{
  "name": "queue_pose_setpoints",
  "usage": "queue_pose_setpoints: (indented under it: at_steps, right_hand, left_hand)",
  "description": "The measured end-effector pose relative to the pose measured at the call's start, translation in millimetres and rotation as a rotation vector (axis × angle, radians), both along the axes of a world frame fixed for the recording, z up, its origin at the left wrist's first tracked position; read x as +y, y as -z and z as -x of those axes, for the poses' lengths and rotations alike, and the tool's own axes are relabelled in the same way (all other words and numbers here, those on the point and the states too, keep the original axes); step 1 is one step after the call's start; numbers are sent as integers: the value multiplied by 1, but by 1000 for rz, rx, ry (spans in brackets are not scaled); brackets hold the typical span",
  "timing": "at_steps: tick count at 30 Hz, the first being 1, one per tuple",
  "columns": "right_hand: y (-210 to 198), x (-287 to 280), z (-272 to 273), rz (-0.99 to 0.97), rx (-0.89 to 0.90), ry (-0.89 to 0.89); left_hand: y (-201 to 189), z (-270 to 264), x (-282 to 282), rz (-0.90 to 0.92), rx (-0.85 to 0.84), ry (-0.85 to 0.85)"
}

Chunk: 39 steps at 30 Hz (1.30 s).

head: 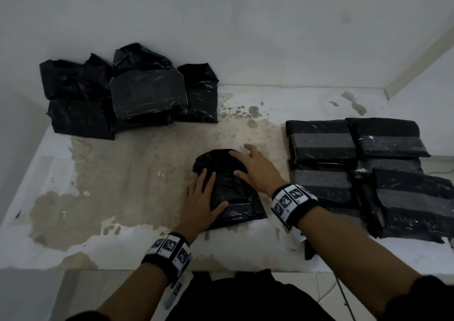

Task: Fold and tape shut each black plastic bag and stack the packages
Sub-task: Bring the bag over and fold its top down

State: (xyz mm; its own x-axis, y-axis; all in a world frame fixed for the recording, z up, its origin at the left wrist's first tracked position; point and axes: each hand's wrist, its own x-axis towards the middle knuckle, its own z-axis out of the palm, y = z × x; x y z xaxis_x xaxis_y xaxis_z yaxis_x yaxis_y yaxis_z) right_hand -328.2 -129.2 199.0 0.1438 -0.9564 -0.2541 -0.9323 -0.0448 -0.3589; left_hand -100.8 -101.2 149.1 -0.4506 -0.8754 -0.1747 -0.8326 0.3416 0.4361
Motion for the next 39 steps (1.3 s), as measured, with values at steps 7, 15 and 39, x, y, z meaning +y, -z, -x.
queue_pose_setpoints:
  at_steps: [7, 15, 39]
  right_hand:
    - [0, -16, 23, 64, 33, 107]
    - [-12, -24, 60, 59, -298, 373]
    - [19, -8, 36, -227, -798, 761]
  left_hand:
    - [8, -5, -16, -35, -75, 180]
    - [-2, -8, -34, -36, -59, 161]
    - [-21, 9, -150, -457, 516, -185]
